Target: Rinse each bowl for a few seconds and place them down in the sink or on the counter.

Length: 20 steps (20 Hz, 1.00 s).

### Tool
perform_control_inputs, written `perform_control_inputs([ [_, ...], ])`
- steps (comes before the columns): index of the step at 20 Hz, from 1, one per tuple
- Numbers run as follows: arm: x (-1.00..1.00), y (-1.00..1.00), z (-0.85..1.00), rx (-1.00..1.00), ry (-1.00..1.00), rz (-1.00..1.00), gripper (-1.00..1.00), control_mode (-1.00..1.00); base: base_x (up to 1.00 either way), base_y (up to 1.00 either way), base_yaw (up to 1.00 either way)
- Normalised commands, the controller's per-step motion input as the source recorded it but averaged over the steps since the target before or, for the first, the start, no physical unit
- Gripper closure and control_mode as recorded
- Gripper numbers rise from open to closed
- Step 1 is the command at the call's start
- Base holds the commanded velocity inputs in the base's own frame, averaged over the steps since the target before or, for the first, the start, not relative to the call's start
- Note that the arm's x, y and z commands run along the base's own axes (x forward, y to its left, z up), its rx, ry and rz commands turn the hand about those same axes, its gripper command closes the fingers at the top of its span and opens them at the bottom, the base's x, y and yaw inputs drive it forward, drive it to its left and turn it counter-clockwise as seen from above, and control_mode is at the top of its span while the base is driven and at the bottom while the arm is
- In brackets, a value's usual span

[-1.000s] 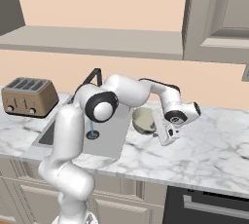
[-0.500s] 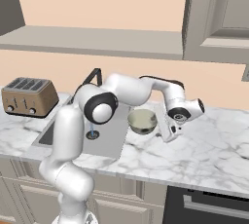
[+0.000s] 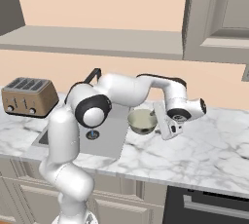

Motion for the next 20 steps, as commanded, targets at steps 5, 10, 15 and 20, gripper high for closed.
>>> perform_control_inputs([
  [5, -0.32, 0.06, 0.40, -0.08, -0.17, 0.00, -1.00, -1.00, 0.00, 0.00, 0.00],
  [10, -0.43, 0.08, 0.59, -0.09, -0.09, 0.00, -1.00, -1.00, 0.00, 0.00, 0.00],
  [15, -0.58, 0.14, 0.42, -0.08, -0.01, 0.01, -1.00, -1.00, 0.00, 0.00, 0.00],
  [20, -0.64, 0.32, 0.04, -0.12, -0.03, 0.00, -1.00, -1.00, 0.00, 0.00, 0.00],
])
